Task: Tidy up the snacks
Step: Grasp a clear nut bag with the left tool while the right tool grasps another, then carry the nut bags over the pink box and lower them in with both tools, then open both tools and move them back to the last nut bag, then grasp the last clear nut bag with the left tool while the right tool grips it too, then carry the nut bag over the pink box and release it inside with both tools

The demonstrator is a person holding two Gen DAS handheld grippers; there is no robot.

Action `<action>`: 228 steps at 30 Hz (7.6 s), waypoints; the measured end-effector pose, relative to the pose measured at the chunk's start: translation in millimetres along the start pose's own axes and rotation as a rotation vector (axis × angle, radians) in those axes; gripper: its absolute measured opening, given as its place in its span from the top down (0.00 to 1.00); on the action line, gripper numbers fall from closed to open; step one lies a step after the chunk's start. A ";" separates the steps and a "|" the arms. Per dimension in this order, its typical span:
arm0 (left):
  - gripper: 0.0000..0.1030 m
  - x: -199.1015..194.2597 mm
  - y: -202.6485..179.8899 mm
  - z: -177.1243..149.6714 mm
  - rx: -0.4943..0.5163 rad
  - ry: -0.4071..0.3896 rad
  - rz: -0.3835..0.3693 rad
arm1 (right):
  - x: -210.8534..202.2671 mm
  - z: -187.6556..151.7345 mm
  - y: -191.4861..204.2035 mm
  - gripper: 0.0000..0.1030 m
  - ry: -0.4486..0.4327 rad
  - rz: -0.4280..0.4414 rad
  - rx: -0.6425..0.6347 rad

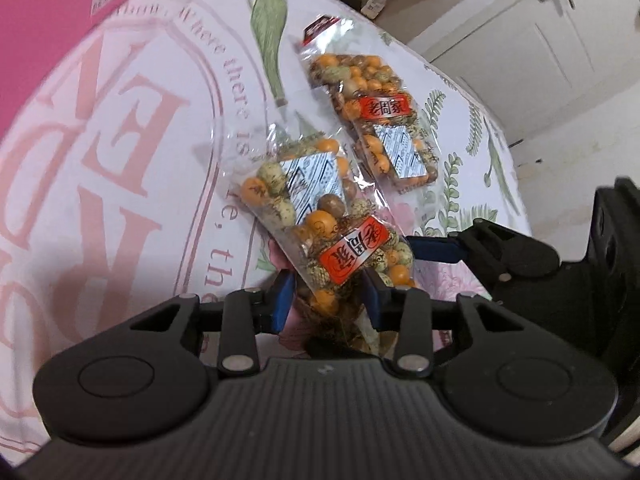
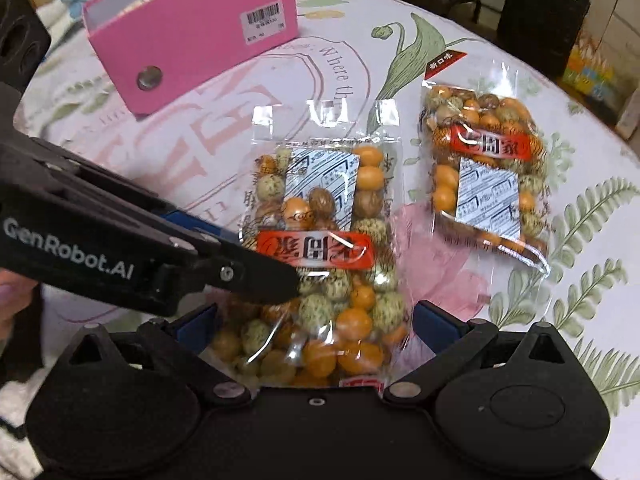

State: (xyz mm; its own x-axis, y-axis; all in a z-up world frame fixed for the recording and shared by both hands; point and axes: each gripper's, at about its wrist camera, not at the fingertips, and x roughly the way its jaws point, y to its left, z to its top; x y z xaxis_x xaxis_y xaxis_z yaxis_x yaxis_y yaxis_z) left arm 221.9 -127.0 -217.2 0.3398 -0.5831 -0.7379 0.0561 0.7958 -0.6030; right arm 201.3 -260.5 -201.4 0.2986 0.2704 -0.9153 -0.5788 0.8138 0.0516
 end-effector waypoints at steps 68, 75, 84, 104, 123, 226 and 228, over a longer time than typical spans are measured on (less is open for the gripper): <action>0.60 -259.5 201.7 187.1 -0.061 -0.244 0.262 | 53.3 295.4 187.1 0.08 -0.189 0.237 0.332; 0.58 -248.8 221.1 186.0 -0.126 -0.253 0.282 | 48.7 294.0 192.4 0.07 -0.226 0.204 0.263; 0.57 -272.5 190.4 162.3 -0.033 -0.321 0.389 | -11.0 252.8 165.1 0.07 -0.274 0.192 0.263; 0.56 -241.1 29.1 108.7 0.214 -0.095 0.065 | -140.2 109.9 100.0 0.07 -0.337 -0.077 -0.006; 0.59 -15.7 -27.4 110.4 0.095 0.040 0.042 | -28.0 58.7 -35.0 0.06 -0.212 -0.244 0.083; 0.58 -267.4 185.7 163.5 -0.102 -0.296 0.152 | -4.7 284.7 201.2 0.20 -0.270 0.042 0.008; 0.58 -260.5 198.2 170.3 -0.134 -0.290 0.171 | 10.5 292.7 199.8 0.20 -0.246 0.061 0.030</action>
State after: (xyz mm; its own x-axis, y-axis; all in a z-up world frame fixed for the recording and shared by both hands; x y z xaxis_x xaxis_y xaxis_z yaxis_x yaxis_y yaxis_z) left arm 304.4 210.4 -92.8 0.5870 -0.3572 -0.7265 -0.1416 0.8383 -0.5266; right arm 310.9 55.5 -83.7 0.4416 0.4331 -0.7858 -0.5798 0.8061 0.1185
